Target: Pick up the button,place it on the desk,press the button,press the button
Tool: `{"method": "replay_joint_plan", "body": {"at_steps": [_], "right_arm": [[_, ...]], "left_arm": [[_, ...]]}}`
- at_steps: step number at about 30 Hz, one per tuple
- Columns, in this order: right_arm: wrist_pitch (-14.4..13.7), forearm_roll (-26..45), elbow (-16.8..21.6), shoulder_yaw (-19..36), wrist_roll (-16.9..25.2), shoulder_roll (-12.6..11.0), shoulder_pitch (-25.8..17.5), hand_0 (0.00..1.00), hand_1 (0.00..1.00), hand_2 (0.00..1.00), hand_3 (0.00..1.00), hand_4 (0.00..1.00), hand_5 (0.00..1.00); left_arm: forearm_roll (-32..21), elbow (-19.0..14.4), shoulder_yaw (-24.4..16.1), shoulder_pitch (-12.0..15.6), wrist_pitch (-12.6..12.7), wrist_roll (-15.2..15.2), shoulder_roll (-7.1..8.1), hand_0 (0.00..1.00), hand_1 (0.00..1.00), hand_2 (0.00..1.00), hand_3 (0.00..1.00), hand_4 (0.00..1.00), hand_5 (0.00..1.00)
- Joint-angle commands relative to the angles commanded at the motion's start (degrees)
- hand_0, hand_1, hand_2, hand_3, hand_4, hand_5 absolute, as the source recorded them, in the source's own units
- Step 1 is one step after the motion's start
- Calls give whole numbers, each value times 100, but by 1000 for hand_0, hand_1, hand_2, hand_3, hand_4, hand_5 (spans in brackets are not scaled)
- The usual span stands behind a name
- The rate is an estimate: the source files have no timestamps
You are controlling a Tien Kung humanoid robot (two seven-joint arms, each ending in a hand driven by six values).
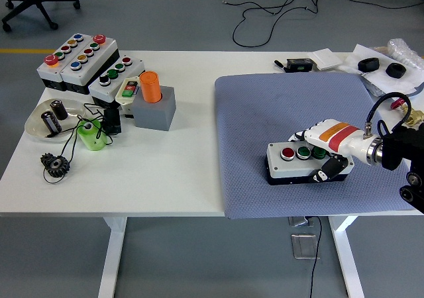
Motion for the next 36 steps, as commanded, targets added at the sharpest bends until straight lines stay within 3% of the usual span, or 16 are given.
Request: {"method": "replay_joint_plan", "body": {"at_steps": [4,5,10,11,21,30,36], "right_arm": [[41,53,4,66,10,-7,-58,800,674,744,755,726,33],[41,58,4,73,13,-8,-64,864,757,845,850,750,19],[-32,303,70,87,143,-82,-96,864,757,845,850,750,19],[-31,348,93,92,147,-97,-106,902,840,920,966,804,33],[107,554,273,200,1,-168,-146,918,874,963,994,827,46],[24,679,418,297,-10,-121,-128,921,885,977,998,850,73],[95,777,686,363,-35,-227,-177,924,885,981,998,853,75]], "left_arm": [[-21,3,32,16,0,4,-8,601,541,503,455,281,980],[-22,3,35,18,0,4,-9,600,541,503,455,281,980],[-43,5,81,49,-4,8,-10,600,541,503,455,281,980],[-49,6,88,56,-4,7,-10,602,541,503,457,280,983],[-21,-1,53,53,-13,2,3,602,541,503,456,279,983],[-1,-2,2,21,-13,-3,1,601,541,503,456,279,985],[-4,-2,-19,14,-11,-12,2,602,542,503,455,279,985]]}}
